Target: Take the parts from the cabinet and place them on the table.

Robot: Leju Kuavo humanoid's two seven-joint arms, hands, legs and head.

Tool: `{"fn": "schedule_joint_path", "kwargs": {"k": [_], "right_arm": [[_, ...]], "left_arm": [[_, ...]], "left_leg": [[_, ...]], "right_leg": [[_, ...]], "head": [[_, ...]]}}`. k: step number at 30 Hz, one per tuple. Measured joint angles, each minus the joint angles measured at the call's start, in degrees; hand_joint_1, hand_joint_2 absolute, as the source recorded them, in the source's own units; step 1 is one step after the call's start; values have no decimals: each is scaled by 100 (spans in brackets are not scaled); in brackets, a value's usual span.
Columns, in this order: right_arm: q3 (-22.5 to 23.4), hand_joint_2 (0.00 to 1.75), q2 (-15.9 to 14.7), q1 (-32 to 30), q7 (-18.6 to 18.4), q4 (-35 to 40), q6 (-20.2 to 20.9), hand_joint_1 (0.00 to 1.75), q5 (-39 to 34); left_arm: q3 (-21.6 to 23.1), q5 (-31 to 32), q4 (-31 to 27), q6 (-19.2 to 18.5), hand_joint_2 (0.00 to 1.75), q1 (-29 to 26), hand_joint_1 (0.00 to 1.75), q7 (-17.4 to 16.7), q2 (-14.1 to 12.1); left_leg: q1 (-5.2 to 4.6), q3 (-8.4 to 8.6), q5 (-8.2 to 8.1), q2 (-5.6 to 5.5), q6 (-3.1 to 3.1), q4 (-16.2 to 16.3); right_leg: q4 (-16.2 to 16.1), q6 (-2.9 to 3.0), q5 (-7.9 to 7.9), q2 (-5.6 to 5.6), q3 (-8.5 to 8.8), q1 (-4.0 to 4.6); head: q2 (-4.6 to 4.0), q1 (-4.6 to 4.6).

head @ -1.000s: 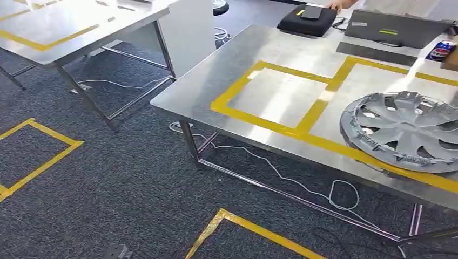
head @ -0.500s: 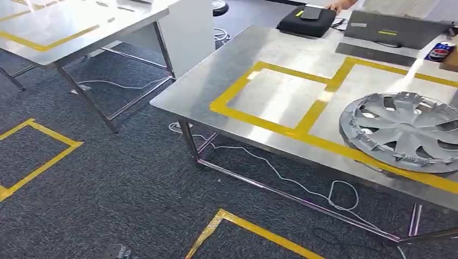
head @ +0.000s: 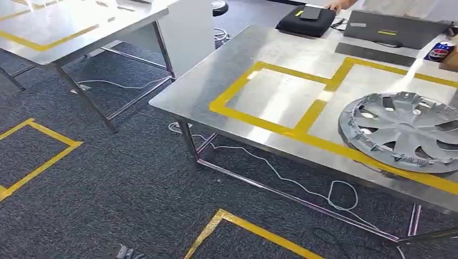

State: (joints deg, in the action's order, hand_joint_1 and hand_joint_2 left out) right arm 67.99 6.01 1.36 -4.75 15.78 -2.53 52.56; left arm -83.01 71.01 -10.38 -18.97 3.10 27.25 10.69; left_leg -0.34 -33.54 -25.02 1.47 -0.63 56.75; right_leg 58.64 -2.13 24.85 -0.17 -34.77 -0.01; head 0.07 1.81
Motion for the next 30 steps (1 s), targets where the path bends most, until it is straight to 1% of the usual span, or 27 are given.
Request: {"fn": "schedule_joint_path", "kwargs": {"k": [1,3,5,7,9,11,12,13,14,16,19,22,24,26,27,28,29,30], "right_arm": [[-217,0,0,-13,-161,-39,-91,0,295],[-542,0,13,-27,-167,-111,-171,0,585],[-834,0,28,-15,-24,-188,-314,0,829],[-1089,0,48,12,160,-231,-376,0,1035],[-1294,0,77,54,316,-271,-356,0,1133],[-1427,0,123,86,513,-308,-152,0,1078],[-1438,0,158,100,694,-326,148,0,806],[-1347,0,186,119,913,-341,570,0,341],[-1218,0,203,139,1051,-345,784,0,33],[-998,0,306,162,1159,-354,815,0,-163],[-874,0,382,163,1179,-358,822,0,-215],[-786,0,420,164,1181,-365,824,0,-233],[-764,0,422,165,1181,-365,824,0,-235],[-734,0,426,166,1183,-367,822,0,-237],[-723,0,428,168,1185,-367,824,0,-237],[-710,0,431,171,1188,-367,824,0,-237],[-701,0,431,161,1190,-367,826,0,-237],[-695,0,431,159,1196,-367,824,0,-237]], "left_arm": [[20,24,0,15,0,0,0,-33,-7],[30,35,0,111,0,2,0,-100,-13],[68,83,0,227,0,10,0,-177,-20],[113,170,0,362,0,19,0,-286,-28],[157,240,0,442,0,24,0,-372,-35],[208,311,0,536,0,31,0,-536,-41],[243,361,0,623,0,32,0,-663,-44],[280,402,0,714,0,30,0,-775,-46],[304,432,0,758,0,28,0,-830,-48],[343,448,0,806,0,28,0,-874,-50],[398,450,0,824,0,20,0,-905,-52],[406,450,0,835,0,22,0,-905,-50],[409,450,0,837,0,20,0,-907,-52],[409,450,0,837,0,21,0,-905,-57],[409,450,0,837,0,21,0,-907,-57],[409,450,0,837,0,22,0,-907,-55],[409,450,0,837,0,22,0,-907,-48],[409,450,0,837,0,25,0,-907,-48]], "left_leg": [[-1,-1,0,0,0,0],[-2,-1,0,0,-1,0],[-3,0,-1,0,-2,0],[-3,0,-1,0,-2,0],[-2,1,0,0,-4,0],[-1,2,1,0,-5,0],[-1,1,1,0,-5,0],[-2,1,0,0,-5,1],[-3,1,-1,0,-5,1],[-8,1,-5,0,-1,1],[-17,0,-11,-1,8,2],[-40,1,-24,-1,30,6],[-58,0,-35,-1,49,16],[-74,0,-46,0,79,25],[-80,0,-48,-1,96,22],[-59,28,-17,0,130,-39],[-12,73,27,15,146,-95],[0,84,22,16,169,-99]], "right_leg": [[0,1,1,-1,0,0],[0,2,-1,1,0,-1],[0,2,-2,3,0,-2],[0,2,-2,1,0,-3],[0,3,-3,2,-1,-2],[0,3,-3,1,0,-2],[0,3,-3,1,0,-2],[0,3,-3,2,1,-3],[0,2,-4,3,0,-5],[0,1,-3,1,1,-10],[-1,-2,-2,0,2,-19],[-1,-20,2,1,3,-43],[-1,-39,2,1,6,-60],[-12,-71,-1,0,15,-78],[-38,-89,-10,-1,30,-84],[-50,-110,-6,0,48,-67],[18,-125,51,8,24,-66],[225,-142,237,6,-56,-59]], "head": [[0,-6],[0,-4],[0,-7],[0,-4],[0,-7],[0,-4],[0,-4],[0,-2],[0,-7],[0,-7],[0,-4],[0,-7],[0,-7],[0,-7],[0,-9],[0,-11],[0,-4],[0,7]]}}
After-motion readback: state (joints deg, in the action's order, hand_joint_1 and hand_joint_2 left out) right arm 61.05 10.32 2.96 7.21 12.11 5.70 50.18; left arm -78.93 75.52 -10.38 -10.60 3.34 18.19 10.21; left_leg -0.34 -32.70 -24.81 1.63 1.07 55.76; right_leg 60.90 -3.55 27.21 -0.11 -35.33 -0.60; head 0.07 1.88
